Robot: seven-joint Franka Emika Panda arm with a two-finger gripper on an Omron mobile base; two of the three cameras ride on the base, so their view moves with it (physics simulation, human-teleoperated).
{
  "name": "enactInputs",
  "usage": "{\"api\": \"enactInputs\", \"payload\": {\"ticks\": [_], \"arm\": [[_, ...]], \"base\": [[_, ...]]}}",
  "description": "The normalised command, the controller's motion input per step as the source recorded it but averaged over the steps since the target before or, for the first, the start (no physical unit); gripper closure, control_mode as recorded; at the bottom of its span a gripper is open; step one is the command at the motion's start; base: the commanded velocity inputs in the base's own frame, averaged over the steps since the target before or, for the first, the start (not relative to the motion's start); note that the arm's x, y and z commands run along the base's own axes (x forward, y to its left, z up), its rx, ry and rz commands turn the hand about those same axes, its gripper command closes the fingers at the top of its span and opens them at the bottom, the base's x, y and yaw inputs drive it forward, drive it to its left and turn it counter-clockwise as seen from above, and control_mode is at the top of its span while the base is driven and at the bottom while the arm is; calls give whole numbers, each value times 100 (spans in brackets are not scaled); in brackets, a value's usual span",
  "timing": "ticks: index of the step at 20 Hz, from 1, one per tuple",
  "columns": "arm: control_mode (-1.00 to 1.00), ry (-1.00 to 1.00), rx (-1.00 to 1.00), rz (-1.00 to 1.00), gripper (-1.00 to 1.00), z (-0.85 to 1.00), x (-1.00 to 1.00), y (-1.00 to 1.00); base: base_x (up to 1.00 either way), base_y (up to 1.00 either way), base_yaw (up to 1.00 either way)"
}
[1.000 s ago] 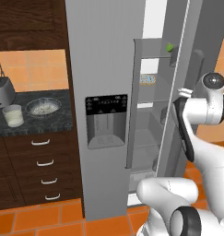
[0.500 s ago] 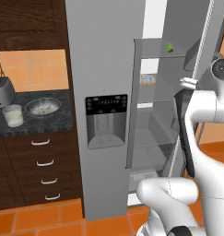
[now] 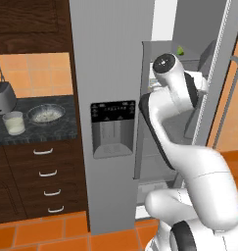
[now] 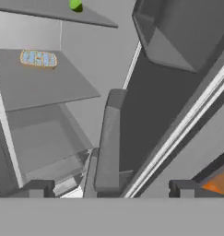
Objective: Grab a lemon wedge from the fridge and one ice cube from the ice bowl, and put them in the glass of lemonade.
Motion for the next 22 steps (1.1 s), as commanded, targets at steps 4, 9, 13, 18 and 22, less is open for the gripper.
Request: {"api": "enactInputs", "payload": {"ticks": [4,9,13,18,22], "arm": [[-100,18,-31,-8,-100,-21,82,0],[-100,2,-12,-5,-100,-54,58,-25],[-100,-1,0,-5,-100,-69,38,-55],[-100,0,0,-7,-100,-44,19,-91],[-100,-4,1,-18,-100,-2,-10,-100]], "base": [[0,0,0],[0,0,0],[0,0,0],[0,0,0],[0,0,0]]}}
